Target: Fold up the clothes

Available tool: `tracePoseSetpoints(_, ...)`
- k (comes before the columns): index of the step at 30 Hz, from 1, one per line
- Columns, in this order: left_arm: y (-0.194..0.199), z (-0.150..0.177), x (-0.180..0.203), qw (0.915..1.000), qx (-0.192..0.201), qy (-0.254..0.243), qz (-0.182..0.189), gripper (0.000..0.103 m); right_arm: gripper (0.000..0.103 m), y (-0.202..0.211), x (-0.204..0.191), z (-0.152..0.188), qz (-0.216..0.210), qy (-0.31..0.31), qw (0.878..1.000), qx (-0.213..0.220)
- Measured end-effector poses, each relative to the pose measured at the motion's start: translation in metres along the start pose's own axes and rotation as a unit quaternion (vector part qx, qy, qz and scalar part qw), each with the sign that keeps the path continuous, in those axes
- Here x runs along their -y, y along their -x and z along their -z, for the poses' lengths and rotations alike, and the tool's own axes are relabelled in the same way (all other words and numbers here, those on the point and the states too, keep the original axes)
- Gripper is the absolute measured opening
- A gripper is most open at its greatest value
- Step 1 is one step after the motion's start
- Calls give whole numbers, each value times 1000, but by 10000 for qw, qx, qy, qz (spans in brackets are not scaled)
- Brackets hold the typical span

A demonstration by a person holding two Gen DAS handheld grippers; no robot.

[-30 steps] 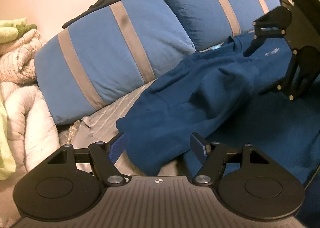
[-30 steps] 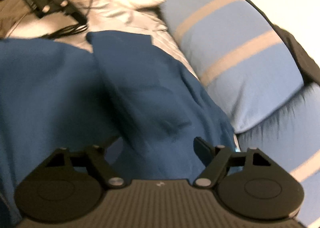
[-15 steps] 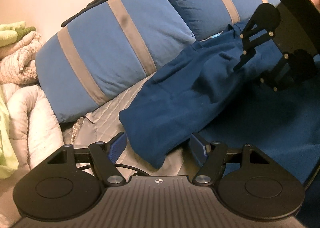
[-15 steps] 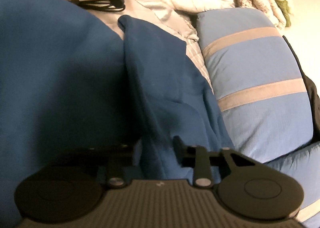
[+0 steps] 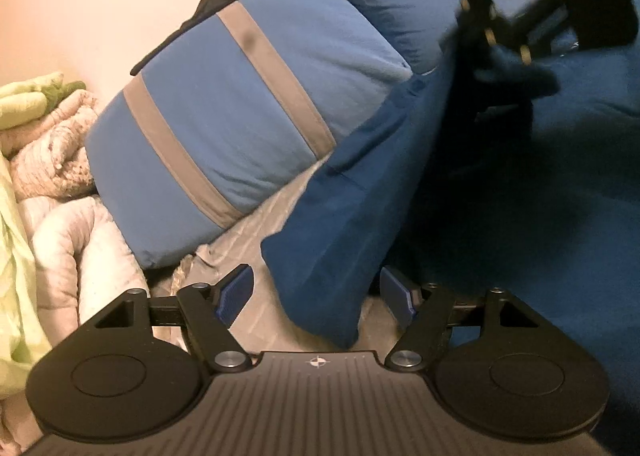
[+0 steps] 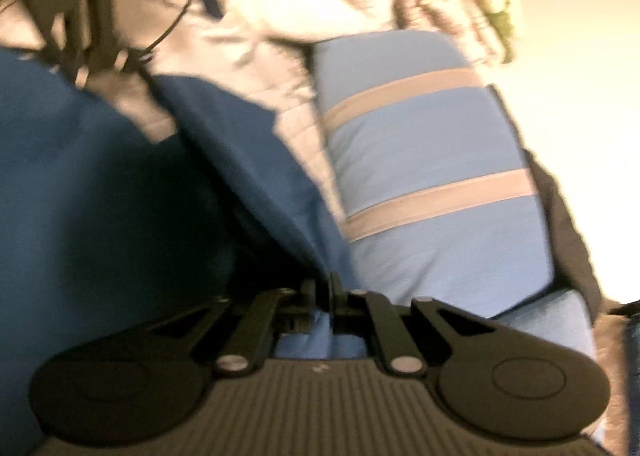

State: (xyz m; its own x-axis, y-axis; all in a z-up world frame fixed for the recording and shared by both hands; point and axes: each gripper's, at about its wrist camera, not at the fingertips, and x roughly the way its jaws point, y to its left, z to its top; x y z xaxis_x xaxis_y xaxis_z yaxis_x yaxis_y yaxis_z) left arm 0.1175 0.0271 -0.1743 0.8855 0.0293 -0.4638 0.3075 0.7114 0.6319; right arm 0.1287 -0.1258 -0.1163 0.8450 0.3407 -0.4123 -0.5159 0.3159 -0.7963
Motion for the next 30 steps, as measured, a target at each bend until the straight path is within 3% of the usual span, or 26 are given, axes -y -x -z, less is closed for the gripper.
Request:
tracePoseSetpoints(4, -18, -6, 0, 9996, 13, 291, -54, 70, 5, 9, 22, -10, 381, -19, 9992, 70)
tracePoseSetpoints(10, -35, -16, -26, 9924, -12, 1142, -450, 70, 5, 23, 56, -8, 848, 10, 9964, 64)
tracePoseSetpoints(14, -39, -27, -32, 9921, 53, 946, -821, 72, 5, 31, 75, 1, 989, 68, 9951, -18)
tracePoseSetpoints(16, -40, -33, -28, 9924, 108, 750, -973, 79, 5, 34, 83, 7, 1042, 89, 9945, -84)
tracePoseSetpoints(22, -64, -42, 0, 9986, -188, 245, -440, 80, 5, 36, 90, 29, 1001, 114, 9943, -362)
tracePoseSetpoints(27, -87, -37, 11, 9947, -740, 245, -669, 80, 5, 37, 92, 54, 866, 159, 9934, -734)
tracePoseSetpoints(30, -79, -43, 10, 9950, -615, 371, -688, 81, 5, 42, 94, 74, 870, 142, 9911, -999)
